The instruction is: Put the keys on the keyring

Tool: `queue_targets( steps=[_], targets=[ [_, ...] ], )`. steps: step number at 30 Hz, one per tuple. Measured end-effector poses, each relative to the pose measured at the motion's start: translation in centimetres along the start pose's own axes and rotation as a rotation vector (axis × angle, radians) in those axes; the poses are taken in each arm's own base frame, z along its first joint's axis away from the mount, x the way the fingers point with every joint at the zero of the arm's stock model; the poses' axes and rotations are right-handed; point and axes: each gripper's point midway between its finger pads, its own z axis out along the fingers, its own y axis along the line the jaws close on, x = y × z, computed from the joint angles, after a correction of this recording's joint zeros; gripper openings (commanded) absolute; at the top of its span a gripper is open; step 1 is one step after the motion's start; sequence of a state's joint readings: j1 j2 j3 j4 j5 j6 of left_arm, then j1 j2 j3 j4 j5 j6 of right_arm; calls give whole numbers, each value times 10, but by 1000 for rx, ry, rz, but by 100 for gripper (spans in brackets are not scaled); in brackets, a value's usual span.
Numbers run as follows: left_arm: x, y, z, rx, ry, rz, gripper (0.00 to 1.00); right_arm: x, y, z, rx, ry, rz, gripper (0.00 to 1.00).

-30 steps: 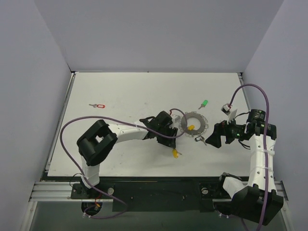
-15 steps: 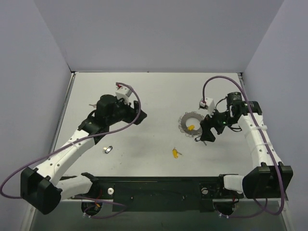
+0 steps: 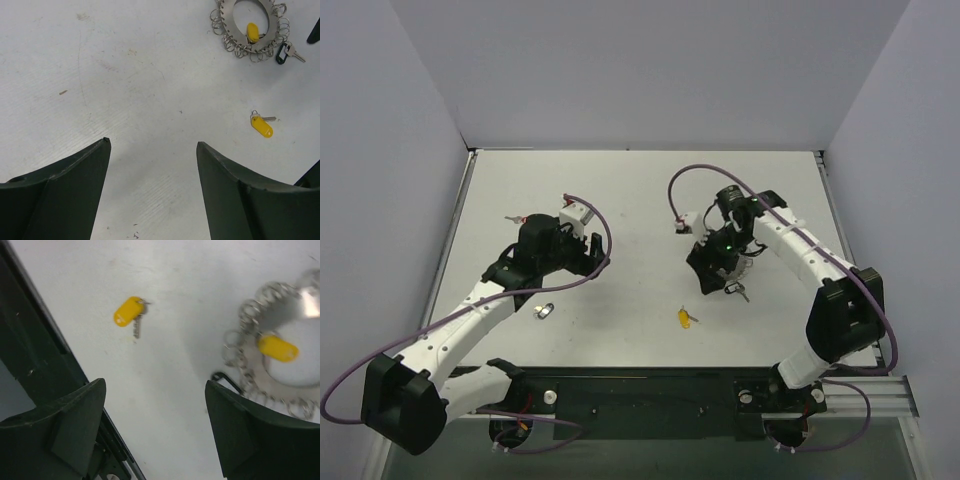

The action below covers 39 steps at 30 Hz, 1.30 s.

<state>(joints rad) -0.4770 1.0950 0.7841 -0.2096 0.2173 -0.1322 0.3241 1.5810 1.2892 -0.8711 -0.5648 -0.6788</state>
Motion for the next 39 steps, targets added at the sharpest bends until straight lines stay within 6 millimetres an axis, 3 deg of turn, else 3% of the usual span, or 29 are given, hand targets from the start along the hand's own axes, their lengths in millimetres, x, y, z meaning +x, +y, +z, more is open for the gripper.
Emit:
queue_targets(
  steps=[3,5,8,11,13,16,19,26,34,39],
  targets=[
    [-2,-4,0,25,-8,12,78,-2,39,21,-110,44,-149,72],
    [-4,-12,1,73,-20,10,73,-3,55,26,-161,54,-181,70],
    [-4,-35,8,195,-26,-43,64,-5,47,21,-173,12,-83,69],
    [5,-68,28,324,20,-149,60,-5,23,8,-151,-79,75,71],
    [23,-94,42,378,88,-189,55,-1,7,-2,-114,-145,156,72],
    [64,-142,60,435,243,-224,49,10,8,-16,-87,-230,243,72],
    [89,-164,79,399,335,-221,47,14,9,-32,-83,-320,316,72],
    [103,-184,116,270,398,-161,43,24,-14,-55,-51,-432,442,72],
    [132,-174,129,159,475,-102,43,26,0,-52,-130,-424,431,71],
    [139,-166,130,112,493,-73,42,26,5,-53,-155,-418,422,71]
  ],
)
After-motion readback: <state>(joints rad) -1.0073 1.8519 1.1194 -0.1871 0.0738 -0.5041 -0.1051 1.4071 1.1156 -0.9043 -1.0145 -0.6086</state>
